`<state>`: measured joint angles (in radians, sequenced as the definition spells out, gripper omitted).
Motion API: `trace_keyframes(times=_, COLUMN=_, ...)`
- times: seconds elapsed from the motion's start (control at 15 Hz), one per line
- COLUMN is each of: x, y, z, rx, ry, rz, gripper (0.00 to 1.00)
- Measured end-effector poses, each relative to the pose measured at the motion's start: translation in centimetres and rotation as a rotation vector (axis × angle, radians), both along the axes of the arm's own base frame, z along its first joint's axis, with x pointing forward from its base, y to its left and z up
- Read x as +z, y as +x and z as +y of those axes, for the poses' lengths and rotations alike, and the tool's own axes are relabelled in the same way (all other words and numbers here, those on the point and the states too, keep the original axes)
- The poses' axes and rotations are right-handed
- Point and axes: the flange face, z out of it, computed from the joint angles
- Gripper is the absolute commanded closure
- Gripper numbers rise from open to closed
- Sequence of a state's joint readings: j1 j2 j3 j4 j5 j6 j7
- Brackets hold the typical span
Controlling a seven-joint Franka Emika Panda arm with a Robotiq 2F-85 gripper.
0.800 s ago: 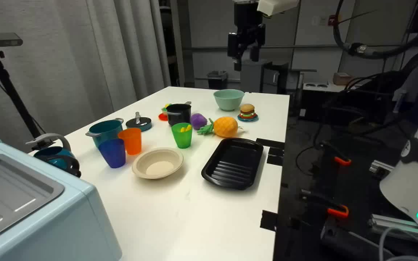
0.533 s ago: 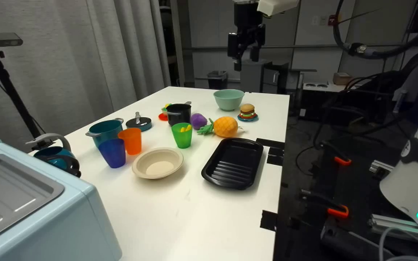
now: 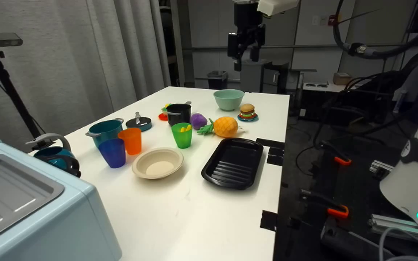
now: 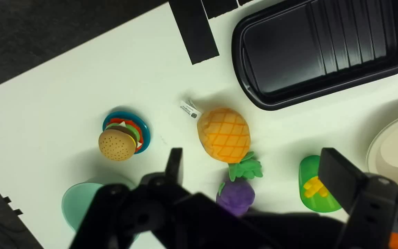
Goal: Pour the fries out of the light green cup and onto the white plate
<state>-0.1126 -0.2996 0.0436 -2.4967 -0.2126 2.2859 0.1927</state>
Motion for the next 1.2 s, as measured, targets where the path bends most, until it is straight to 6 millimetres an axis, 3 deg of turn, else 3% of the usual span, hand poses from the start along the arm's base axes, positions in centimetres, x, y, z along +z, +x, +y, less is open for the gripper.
trace_keyframes(times=0.47, x=-1.8, y=0.9, z=1.9, rx=0.027, ry=0.030, rz=0.038, gripper=0.00)
trace_keyframes(times=0.67, x=-2.9, y=3.1, z=2.4, rx=0.037, ry=0.059, rz=0.057, gripper=0.00)
trace_keyframes(times=1.0, x=-6.3, y=8.7, z=2.6, rx=0.118, ry=0.120, rz=0.112, gripper=0.00)
trace_keyframes(times=1.2, x=-8.4, y=10.1, z=5.1, rx=0.201, ry=0.160, rz=0.145, gripper=0.00)
